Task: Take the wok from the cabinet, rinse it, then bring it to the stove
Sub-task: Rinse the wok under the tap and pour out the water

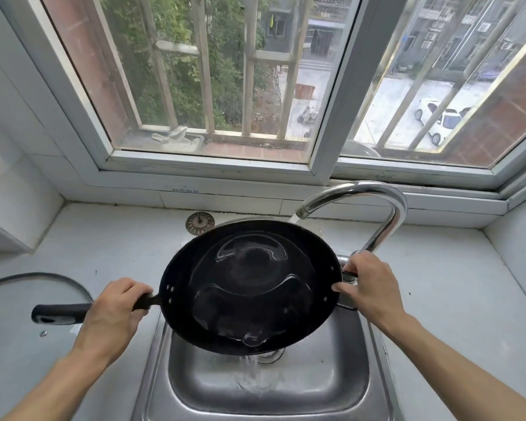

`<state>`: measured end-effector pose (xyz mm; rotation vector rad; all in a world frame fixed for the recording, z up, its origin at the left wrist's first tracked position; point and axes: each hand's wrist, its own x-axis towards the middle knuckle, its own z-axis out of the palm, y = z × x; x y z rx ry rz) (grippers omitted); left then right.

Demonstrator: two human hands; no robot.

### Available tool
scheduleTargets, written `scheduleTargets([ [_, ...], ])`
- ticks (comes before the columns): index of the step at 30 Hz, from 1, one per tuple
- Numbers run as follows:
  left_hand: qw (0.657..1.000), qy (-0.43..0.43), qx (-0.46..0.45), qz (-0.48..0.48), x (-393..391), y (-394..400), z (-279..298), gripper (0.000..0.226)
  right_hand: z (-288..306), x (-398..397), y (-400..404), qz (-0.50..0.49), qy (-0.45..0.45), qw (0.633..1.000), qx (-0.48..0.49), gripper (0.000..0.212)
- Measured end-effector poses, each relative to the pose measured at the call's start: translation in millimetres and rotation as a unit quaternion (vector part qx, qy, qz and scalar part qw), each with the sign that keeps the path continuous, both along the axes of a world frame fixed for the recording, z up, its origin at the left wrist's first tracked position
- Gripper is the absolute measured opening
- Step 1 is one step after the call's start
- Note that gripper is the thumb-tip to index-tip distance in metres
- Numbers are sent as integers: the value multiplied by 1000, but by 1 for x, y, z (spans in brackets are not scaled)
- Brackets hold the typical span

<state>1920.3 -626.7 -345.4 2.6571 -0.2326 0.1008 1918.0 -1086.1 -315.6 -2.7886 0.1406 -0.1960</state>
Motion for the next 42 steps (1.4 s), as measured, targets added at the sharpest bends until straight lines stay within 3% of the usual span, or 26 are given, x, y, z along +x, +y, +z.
scheduleTargets([
  [13,998,5,-19,51,-44,15,-3,46,25,13,26,57,-60,996,-11,40],
  [21,1000,14,1,6,-43,22,-1,48,24,6,21,22,-14,997,69,31],
  [26,999,23,19,-41,-25,21,5,51,20,6,13,3,0,998,67,26],
  [36,989,64,50,-124,18,14,27,35,20,-3,-6,-43,55,996,63,12],
  [42,980,113,64,-149,24,9,21,26,-2,-14,-9,-57,108,991,60,13],
])
